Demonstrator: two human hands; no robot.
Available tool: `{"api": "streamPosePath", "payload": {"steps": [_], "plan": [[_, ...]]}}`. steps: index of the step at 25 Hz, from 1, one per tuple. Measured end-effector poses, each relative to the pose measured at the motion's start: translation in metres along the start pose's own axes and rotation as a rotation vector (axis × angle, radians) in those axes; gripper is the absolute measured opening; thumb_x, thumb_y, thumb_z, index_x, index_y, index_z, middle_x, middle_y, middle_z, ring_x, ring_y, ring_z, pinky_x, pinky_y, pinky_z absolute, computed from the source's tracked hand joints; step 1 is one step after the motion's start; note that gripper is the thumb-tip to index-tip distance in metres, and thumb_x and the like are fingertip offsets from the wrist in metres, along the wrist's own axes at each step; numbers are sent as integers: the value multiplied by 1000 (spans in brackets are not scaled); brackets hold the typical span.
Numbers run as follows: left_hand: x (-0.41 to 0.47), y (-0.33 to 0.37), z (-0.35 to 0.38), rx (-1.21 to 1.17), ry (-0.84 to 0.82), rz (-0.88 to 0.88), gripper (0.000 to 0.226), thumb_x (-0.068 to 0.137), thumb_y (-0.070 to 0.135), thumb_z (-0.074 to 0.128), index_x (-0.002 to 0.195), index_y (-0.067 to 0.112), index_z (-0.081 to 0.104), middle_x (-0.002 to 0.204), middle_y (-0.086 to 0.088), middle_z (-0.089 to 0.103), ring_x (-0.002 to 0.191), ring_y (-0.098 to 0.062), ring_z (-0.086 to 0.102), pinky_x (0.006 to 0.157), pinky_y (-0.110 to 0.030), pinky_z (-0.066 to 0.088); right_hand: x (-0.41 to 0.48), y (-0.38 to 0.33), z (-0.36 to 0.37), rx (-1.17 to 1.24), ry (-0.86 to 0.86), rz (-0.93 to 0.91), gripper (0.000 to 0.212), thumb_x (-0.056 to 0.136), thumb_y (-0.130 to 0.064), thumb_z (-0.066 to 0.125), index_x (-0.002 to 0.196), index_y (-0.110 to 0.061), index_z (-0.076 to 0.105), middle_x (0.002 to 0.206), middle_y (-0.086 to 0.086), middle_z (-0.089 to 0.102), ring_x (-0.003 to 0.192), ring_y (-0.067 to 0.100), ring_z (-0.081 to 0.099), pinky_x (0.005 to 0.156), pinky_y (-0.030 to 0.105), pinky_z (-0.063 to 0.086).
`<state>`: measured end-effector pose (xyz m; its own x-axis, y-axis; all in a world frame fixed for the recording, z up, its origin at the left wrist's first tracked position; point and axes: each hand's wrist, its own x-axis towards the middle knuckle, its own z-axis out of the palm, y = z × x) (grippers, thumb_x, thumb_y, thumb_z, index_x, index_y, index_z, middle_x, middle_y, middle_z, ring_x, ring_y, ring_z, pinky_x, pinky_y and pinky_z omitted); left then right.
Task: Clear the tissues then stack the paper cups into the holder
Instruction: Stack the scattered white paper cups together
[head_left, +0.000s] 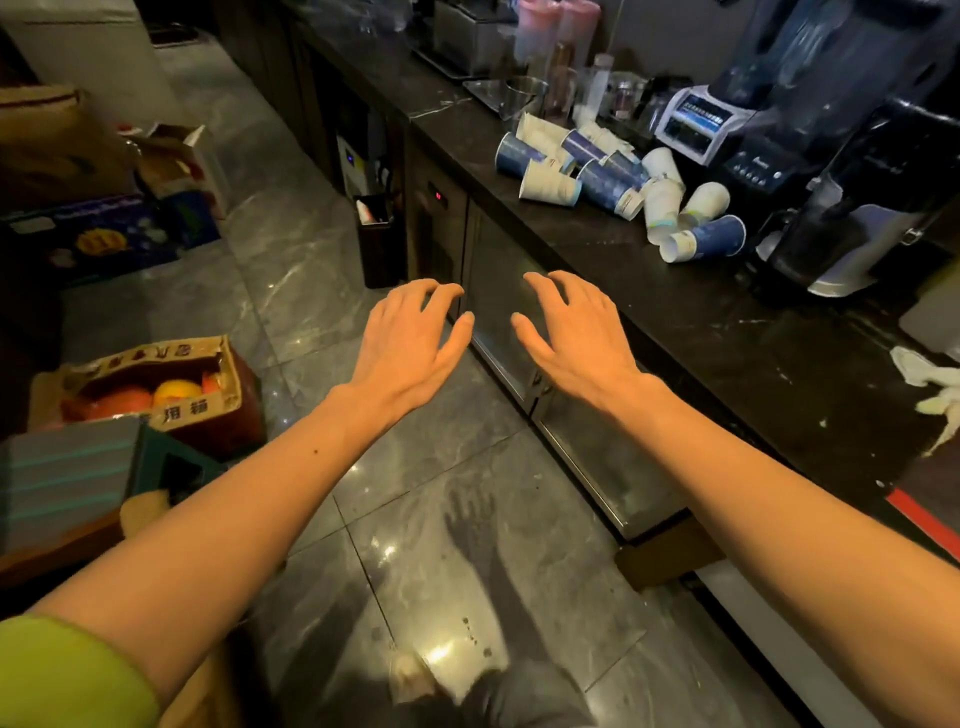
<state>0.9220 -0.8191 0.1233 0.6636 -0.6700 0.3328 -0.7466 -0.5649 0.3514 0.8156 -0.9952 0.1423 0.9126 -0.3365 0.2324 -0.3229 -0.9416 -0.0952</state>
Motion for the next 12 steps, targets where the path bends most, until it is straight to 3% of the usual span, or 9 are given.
{"api": "streamPosePath", "payload": {"steps": [12], "plan": [[252,-49,101,-64,-69,48,46,101,42,43,138,16,51,136,-9,54,124,-28,52,100,-42,43,219,115,74,47,10,104,58,99,-48,41,149,-17,36,147,15,43,137,32,38,111,45,32]]}}
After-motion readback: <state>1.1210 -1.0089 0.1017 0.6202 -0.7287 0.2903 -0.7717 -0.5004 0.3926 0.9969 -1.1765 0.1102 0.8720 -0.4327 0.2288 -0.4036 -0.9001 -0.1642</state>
